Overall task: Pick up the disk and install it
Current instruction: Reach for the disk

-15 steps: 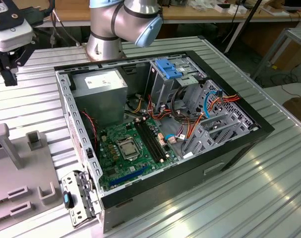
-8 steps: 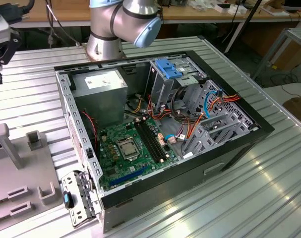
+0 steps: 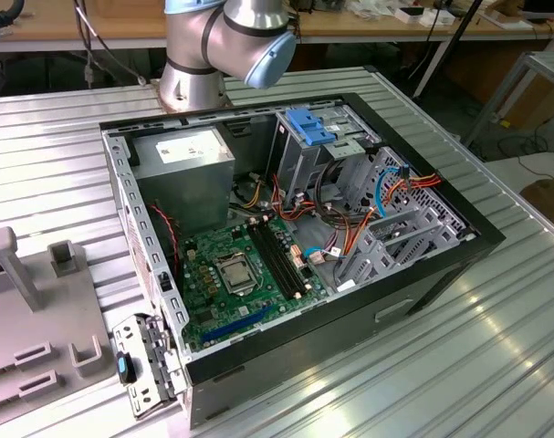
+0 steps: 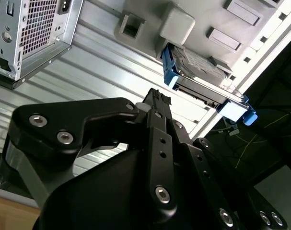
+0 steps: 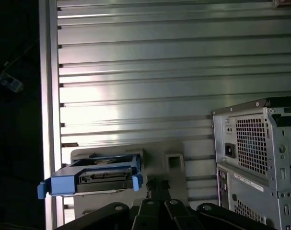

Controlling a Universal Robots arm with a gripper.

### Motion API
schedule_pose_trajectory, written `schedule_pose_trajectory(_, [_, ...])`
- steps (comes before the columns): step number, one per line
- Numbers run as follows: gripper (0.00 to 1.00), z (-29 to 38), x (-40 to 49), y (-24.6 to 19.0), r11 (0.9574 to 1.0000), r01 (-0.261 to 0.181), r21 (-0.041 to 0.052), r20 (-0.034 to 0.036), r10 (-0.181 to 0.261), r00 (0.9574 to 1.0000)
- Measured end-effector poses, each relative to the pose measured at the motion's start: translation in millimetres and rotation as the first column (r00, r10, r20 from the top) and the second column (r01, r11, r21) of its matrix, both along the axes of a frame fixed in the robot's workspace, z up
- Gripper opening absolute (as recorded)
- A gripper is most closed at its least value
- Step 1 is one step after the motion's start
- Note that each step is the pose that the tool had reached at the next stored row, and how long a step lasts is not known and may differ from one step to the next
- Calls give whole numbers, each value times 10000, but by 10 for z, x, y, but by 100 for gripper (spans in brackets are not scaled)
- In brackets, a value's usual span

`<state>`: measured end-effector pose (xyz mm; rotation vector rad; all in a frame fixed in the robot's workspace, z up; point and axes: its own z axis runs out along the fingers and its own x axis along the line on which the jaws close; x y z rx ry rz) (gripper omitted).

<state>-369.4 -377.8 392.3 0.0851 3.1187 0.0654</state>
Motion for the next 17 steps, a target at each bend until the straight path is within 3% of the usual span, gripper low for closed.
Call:
schedule_pose_trajectory(5, [11,-16,-86,0,9994,-346,-1,-2,346,9994])
schedule_pose_trajectory(12, [11,-25,-314,-11,9994,-357,-1,-7,357,9994])
schedule_pose_trajectory(17, [11,-36,-500,-91,9994,-357,-1,-9,357,9994])
